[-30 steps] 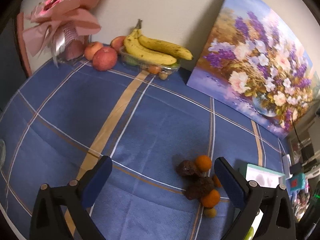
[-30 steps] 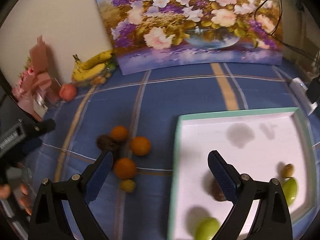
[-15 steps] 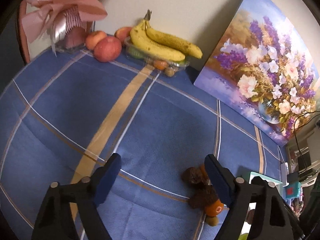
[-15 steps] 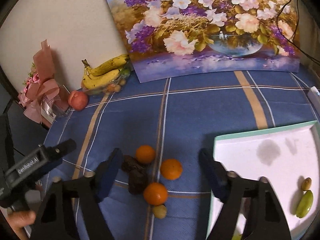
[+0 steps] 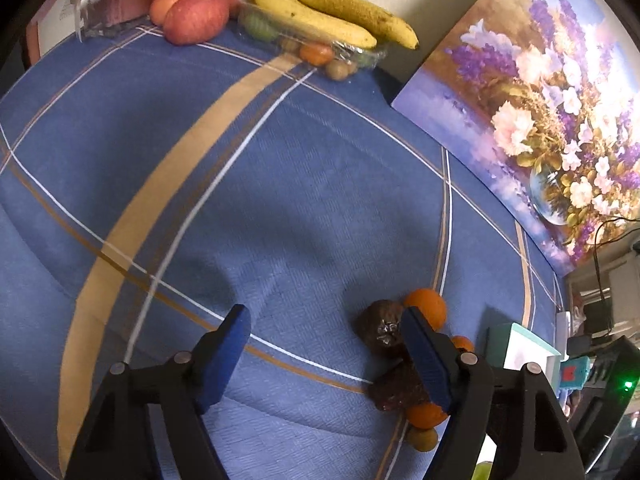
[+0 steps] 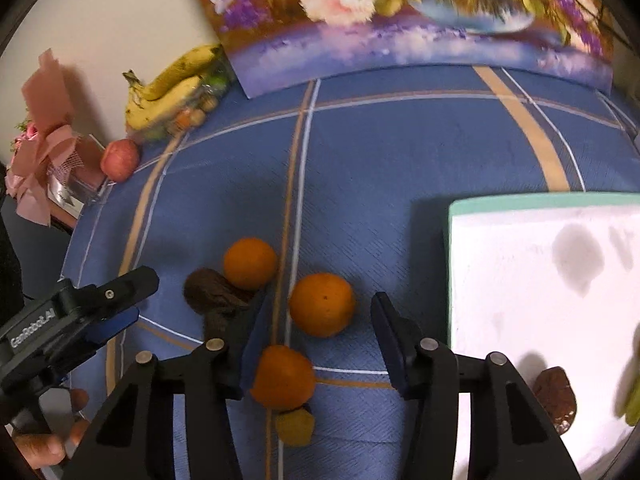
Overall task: Organize fruits
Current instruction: 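Grasp the brown date with left tool while right tool grasps an orange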
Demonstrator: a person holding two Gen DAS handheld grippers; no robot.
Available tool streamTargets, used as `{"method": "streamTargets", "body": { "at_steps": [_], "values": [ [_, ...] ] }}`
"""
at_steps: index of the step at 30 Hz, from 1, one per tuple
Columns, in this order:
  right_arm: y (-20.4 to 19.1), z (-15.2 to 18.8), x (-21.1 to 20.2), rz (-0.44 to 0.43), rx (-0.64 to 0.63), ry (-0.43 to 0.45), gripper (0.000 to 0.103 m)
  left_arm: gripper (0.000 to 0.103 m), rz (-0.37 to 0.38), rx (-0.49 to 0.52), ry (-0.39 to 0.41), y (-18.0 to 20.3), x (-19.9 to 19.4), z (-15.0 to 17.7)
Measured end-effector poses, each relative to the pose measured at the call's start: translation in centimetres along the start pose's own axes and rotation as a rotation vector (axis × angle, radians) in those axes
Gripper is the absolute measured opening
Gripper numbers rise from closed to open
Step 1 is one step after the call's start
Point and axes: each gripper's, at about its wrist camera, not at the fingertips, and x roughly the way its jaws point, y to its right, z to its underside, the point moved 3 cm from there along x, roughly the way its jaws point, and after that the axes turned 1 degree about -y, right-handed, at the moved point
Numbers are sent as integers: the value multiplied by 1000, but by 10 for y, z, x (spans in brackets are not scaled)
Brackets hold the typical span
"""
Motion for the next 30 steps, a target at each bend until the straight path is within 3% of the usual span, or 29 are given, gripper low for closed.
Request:
{"method": "streamTargets", "body": {
  "at_steps": [7, 18, 20, 24, 26, 30],
  "values": [
    [-3, -1, 3, -16, 20, 3, 43, 77, 32, -9, -18, 3, 4, 1],
    [-3, -1, 2, -25, 25, 9, 38, 75, 76, -21, -32, 9, 11, 4],
    [-3, -1, -1, -24, 20, 9, 37, 65, 85, -14, -30, 13, 12, 3],
    [-2, -2, -6, -18, 11, 14, 37, 62, 91, -7, -34, 16, 17, 3],
    [0, -4, -11, -18, 14, 24, 37, 51, 92, -7, -41, 17, 19, 3],
    [3, -8, -24, -26, 28, 50, 37, 45, 103, -3, -43, 21, 19, 4]
  ]
}}
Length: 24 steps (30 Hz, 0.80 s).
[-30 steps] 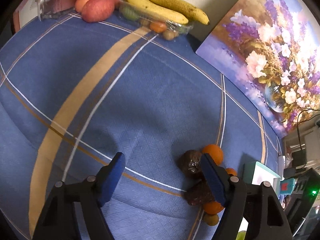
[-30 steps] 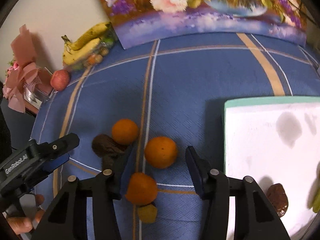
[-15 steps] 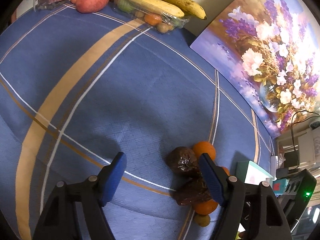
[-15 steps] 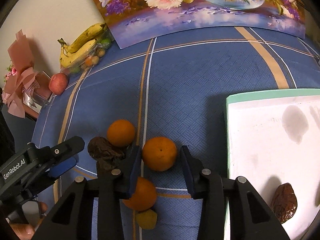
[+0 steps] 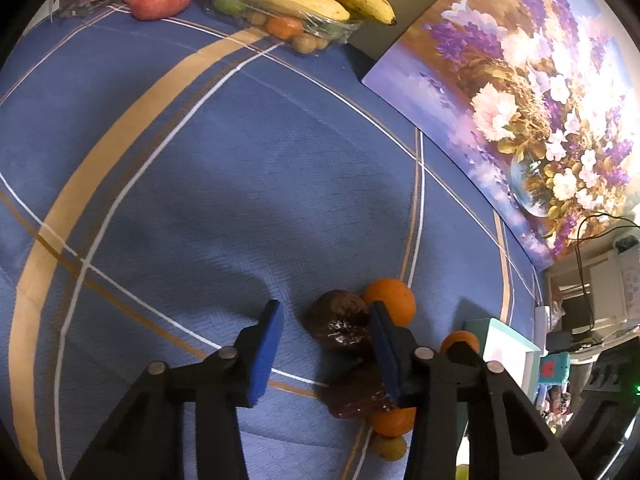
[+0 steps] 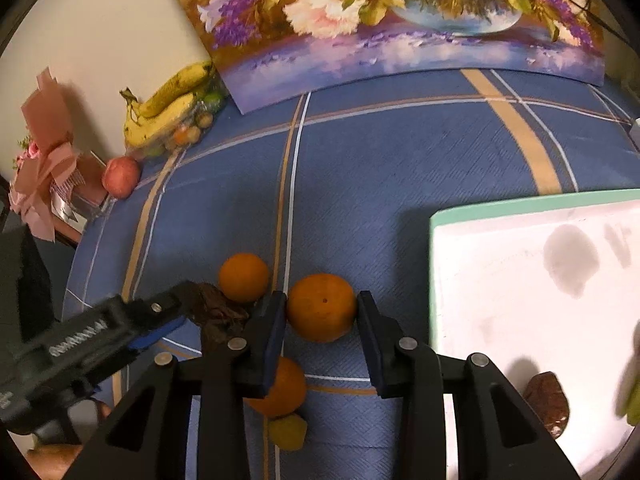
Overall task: Organize fruits
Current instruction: 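Grasp the brown date with left tool while right tool grasps an orange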
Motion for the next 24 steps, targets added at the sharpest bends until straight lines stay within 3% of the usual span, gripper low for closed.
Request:
{"method": "streamTargets", "body": {
  "at_steps": [12, 16, 24],
  "values": [
    [4, -8, -38, -30, 39, 54, 37, 42, 16, -36, -7, 7, -4, 4],
    [7, -11, -52, -36, 50, 81, 37, 34, 40, -53, -9, 7, -5, 4],
    [19, -15, -70, -49, 80, 114, 37, 33, 42, -71, 25, 5, -15, 2]
  ]
}}
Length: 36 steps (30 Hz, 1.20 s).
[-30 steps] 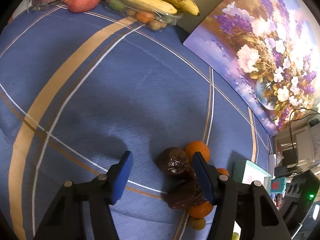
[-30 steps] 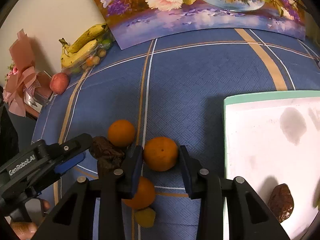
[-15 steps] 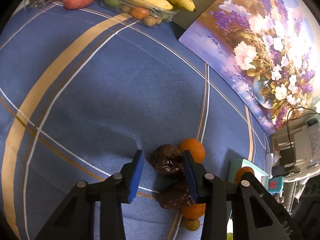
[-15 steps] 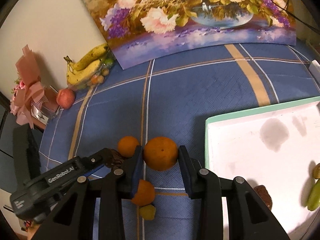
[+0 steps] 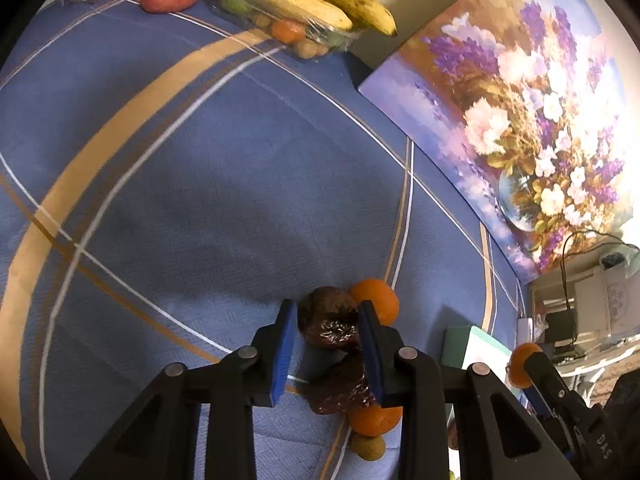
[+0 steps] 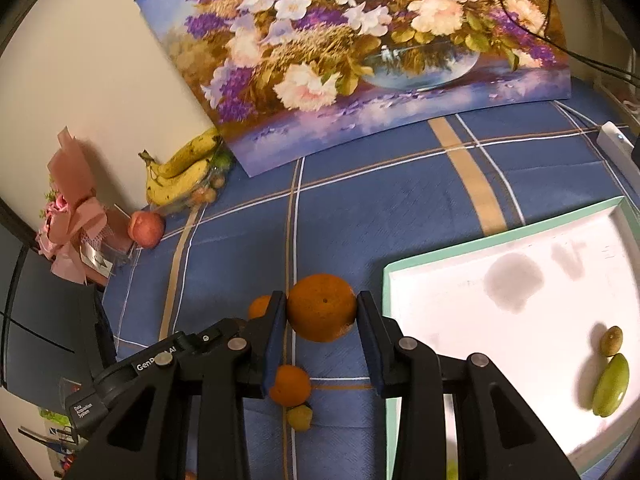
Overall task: Organize fruits
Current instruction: 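Carry the date in left tool while right tool carries the orange over tray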
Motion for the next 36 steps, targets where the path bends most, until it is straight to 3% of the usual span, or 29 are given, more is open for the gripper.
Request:
{"method": "streamTargets", "body": {
  "at_steps": [9, 17, 28, 36],
  "values": [
    [32, -7, -13, 22, 61, 33, 37, 33, 4, 1, 121, 3, -46, -14],
    [98, -14, -40, 151, 154, 89, 37, 32, 37, 61, 177, 29, -73, -12],
    [180, -12, -70, 315, 250, 126, 37, 32, 78, 225, 105, 104, -56, 15],
    [207, -8, -77, 353, 278, 135, 37, 33, 82, 408, 4, 162, -13, 63]
  ]
}}
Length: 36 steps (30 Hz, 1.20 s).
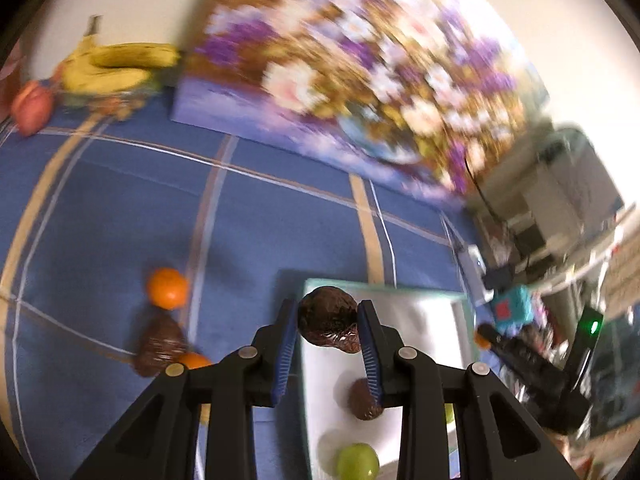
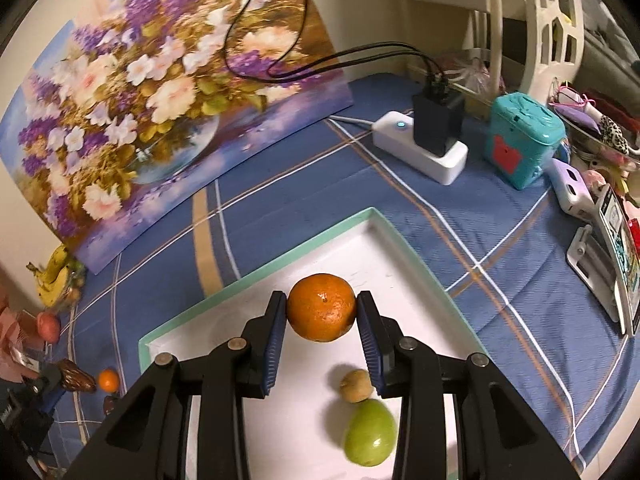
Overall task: Organize fruits
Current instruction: 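Carry the date in left tool while right tool carries the orange over tray, then open left tool to drop the date while right tool releases the orange into tray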
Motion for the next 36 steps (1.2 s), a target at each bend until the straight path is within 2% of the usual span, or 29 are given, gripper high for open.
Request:
{"method": "streamTargets", "body": {
  "at_steps": [4, 10, 19, 33, 36],
  "values": [
    [4, 6, 17, 16, -8, -36, 37, 33, -6, 76, -39, 16, 32, 15],
    [11, 17, 41, 50, -5, -95, 37, 33, -32, 122, -69, 22, 60, 29],
    [19, 22, 48, 69, -3, -121, 38, 33, -70, 122, -94, 14, 72, 35],
    [16, 25, 49, 87, -21, -134, 38, 34, -83, 123, -113, 14, 73, 33],
    [17, 24, 49, 93, -24, -131, 43, 35, -84, 125, -117, 14, 72, 32]
  ]
}}
